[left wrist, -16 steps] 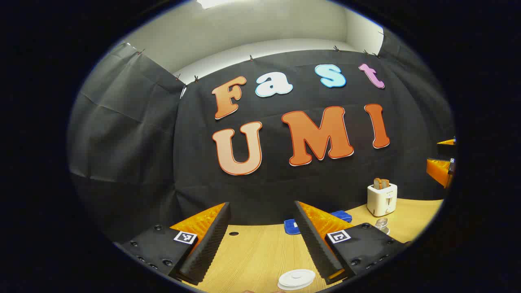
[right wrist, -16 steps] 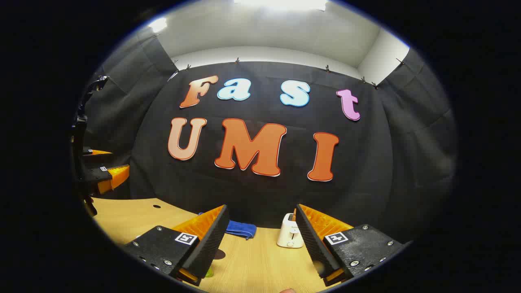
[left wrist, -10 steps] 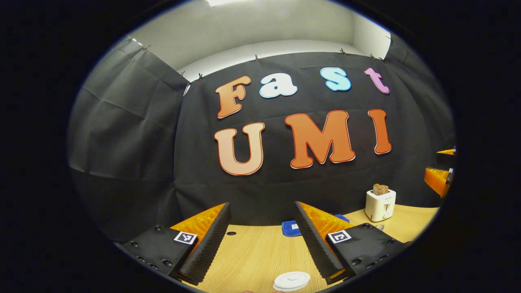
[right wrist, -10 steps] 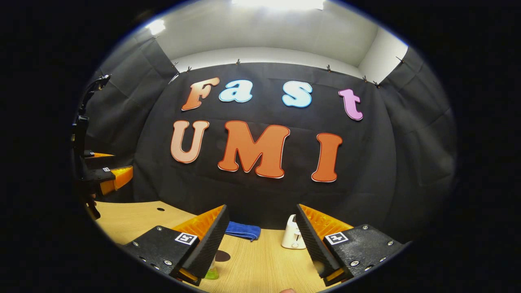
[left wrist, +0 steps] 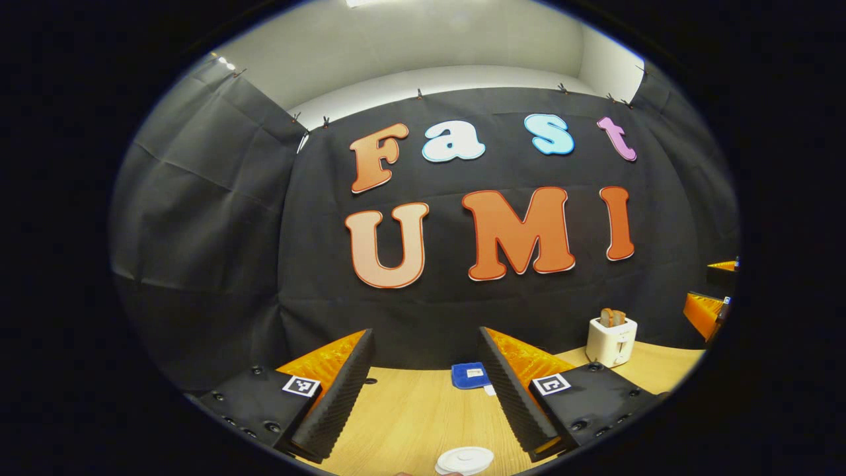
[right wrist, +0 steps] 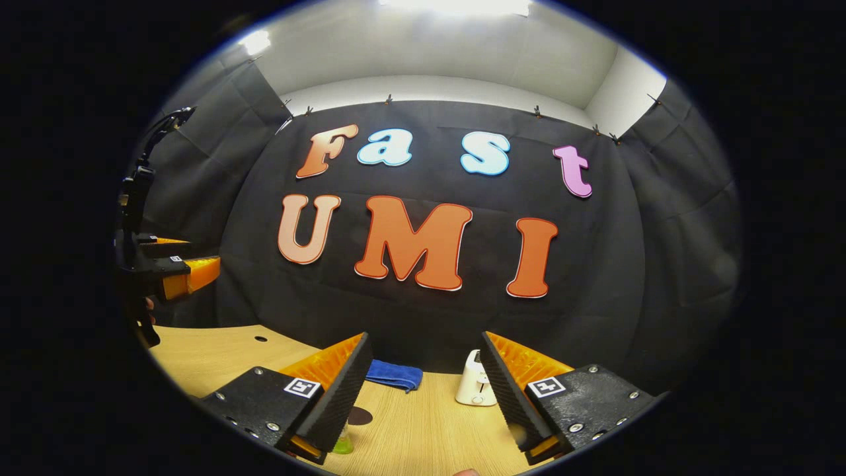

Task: Open the teacup lid with one hand, grasp the water bottle and pour water into the teacup with the other hand; after pouring, place the water bottle on the coaster and then close the teacup lid.

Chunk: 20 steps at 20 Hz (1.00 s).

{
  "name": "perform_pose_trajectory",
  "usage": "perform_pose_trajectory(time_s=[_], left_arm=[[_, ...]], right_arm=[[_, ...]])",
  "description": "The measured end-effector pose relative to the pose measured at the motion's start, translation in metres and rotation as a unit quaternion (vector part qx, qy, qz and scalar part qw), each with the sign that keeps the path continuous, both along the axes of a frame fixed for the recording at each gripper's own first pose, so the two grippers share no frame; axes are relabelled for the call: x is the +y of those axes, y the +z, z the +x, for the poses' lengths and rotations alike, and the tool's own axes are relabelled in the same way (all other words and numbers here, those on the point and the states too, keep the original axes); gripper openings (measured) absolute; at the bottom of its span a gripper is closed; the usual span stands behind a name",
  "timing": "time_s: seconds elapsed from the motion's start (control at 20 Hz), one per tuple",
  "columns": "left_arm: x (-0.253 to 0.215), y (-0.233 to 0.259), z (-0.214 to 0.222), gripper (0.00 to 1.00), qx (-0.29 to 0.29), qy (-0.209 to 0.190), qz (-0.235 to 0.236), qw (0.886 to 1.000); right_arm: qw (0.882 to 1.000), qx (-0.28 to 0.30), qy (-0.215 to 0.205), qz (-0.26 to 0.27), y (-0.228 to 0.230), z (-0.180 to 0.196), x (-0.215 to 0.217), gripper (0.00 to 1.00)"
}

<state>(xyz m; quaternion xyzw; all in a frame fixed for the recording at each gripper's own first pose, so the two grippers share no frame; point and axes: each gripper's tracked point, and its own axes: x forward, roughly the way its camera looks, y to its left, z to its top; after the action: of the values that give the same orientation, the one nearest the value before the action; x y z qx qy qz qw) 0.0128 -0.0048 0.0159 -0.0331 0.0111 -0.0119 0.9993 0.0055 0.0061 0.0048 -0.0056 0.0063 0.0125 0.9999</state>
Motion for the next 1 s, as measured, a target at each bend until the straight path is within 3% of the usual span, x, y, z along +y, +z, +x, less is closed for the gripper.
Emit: perform_pose_trajectory(time_s=[0.35, 0.7, 1.0], left_arm=[[-0.007, -0.033, -0.007, 0.98, 0.024, -0.03, -0.004, 0.999], [-0.023, -0.097, -0.012, 0.98, 0.081, -0.059, -0.026, 0.995], [-0.043, -0.151, -0.017, 1.0, 0.122, -0.091, -0.017, 0.988]], right_arm=[[1.0, 0.02, 0.016, 0.008, -0.024, 0.001, 0.012, 0.98], [0.997, 0.054, 0.057, 0.016, -0.065, -0.001, 0.038, 0.98], [0.991, 0.095, 0.089, 0.034, -0.106, -0.004, 0.06, 0.98]])
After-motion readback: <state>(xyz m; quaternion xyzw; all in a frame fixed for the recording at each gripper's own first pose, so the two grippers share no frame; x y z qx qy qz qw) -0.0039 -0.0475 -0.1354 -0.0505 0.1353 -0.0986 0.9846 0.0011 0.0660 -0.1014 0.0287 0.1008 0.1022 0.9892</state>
